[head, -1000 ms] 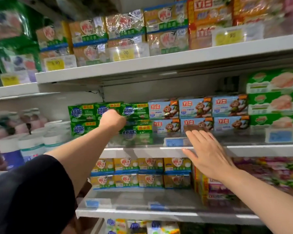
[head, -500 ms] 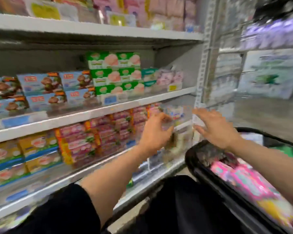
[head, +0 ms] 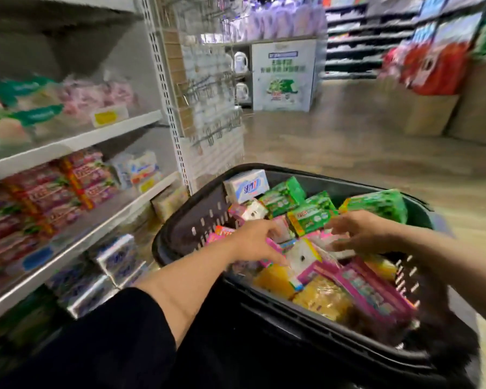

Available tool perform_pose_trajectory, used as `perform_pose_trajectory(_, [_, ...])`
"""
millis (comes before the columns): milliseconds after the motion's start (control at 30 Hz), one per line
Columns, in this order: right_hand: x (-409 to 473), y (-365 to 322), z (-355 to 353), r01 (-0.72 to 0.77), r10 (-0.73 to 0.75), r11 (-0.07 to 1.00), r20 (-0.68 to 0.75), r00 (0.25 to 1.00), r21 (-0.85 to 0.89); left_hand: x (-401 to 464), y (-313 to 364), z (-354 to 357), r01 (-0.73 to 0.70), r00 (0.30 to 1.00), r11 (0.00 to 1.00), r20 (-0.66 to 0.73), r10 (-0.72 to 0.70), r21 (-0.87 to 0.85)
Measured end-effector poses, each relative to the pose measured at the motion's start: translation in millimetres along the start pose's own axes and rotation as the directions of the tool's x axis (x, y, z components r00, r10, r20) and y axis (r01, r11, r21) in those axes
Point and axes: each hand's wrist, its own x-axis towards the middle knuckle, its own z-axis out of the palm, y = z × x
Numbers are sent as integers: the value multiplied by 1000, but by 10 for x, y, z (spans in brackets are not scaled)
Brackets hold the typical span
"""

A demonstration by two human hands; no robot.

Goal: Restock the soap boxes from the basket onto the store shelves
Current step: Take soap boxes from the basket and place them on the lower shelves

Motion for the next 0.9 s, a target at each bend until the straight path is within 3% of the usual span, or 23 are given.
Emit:
perform_pose_trajectory(100, [-178, 195, 84, -65, 42, 988, 164, 986, 138, 99, 38, 264, -57, 985, 995, 168, 42, 85])
perform_pose_trajectory(233, [-414, 370, 271, -134, 82, 978, 297, 951, 159, 118, 20, 429, -77, 994, 974, 94, 58, 215])
perform_pose_trajectory(333, [-498, 261, 282, -197, 93, 939, 342, 935, 282, 96, 57, 432, -102, 989, 941, 131, 62, 323])
perform_pose_trajectory(467, [-494, 270, 248, -294, 91, 864, 449, 889, 408, 71, 56, 415, -88, 989, 942, 138, 45, 324])
perform_pose_trajectory(700, [-533, 254, 187, -333, 45, 785, 489, 871, 522, 31, 73, 386, -12, 999, 978, 50, 2, 208])
perform_pose_trajectory(900, [-554, 297, 162, -182, 2, 827, 321, 947, 532, 26, 85, 380, 35, 999, 998, 3, -35, 59])
